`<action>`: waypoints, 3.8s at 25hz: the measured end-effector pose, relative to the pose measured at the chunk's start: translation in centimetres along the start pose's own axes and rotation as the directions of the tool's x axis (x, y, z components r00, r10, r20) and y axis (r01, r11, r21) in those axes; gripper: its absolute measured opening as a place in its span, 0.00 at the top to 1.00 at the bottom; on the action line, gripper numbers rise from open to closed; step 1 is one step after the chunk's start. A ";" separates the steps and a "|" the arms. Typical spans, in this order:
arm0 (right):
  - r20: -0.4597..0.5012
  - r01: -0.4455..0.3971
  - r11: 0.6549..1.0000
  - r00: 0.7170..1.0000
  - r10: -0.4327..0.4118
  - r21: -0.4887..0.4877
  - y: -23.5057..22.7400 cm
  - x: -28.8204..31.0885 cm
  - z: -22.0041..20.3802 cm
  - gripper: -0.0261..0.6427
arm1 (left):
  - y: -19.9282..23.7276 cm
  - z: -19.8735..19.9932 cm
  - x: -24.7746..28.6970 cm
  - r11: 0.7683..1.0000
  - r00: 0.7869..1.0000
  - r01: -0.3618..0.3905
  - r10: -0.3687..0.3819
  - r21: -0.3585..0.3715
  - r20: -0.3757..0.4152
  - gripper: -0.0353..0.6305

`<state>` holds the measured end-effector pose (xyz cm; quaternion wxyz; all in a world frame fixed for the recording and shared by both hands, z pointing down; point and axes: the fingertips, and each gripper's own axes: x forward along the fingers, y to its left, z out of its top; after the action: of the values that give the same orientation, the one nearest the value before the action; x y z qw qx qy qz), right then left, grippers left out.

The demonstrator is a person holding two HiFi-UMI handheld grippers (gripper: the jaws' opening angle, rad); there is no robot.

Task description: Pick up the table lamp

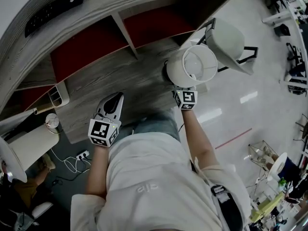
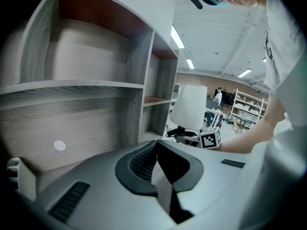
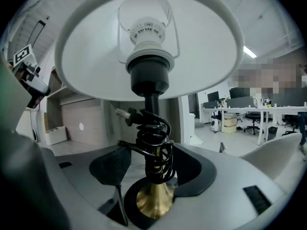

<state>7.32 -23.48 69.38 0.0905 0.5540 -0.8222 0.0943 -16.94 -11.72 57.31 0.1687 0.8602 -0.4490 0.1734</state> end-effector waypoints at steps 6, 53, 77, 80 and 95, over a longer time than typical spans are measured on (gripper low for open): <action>0.022 -0.034 0.999 0.999 0.035 -0.031 -0.3 1.8 0.6 0.54 | -0.4 -0.5 -0.3 0.999 0.999 -0.035 0.034 -0.011 -0.013 0.92; 0.083 0.021 0.994 0.997 -0.012 -0.105 -1.2 1.7 5.8 0.74 | -1.2 -0.1 -3.9 0.994 0.994 -0.108 0.107 0.014 0.022 0.92; 0.091 0.044 0.989 0.995 -0.031 -0.141 -3.7 -5.2 20.5 0.74 | -2.8 8.7 1.5 0.998 0.977 -0.064 0.062 0.004 0.204 0.92; 0.086 0.039 0.988 0.996 -0.026 -0.150 -3.8 -5.8 22.3 0.74 | -2.7 9.6 2.3 0.998 0.975 -0.063 0.063 -0.006 0.215 0.92; 0.049 -0.021 0.988 0.998 0.029 -0.152 -3.1 -7.9 28.1 0.74 | -3.8 13.2 4.6 0.999 0.972 -0.040 0.031 0.036 0.234 0.92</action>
<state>11.86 -24.70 40.43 0.1100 0.5374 -0.8359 0.0186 -9.38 -18.81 47.19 0.0940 0.8697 -0.4773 0.0831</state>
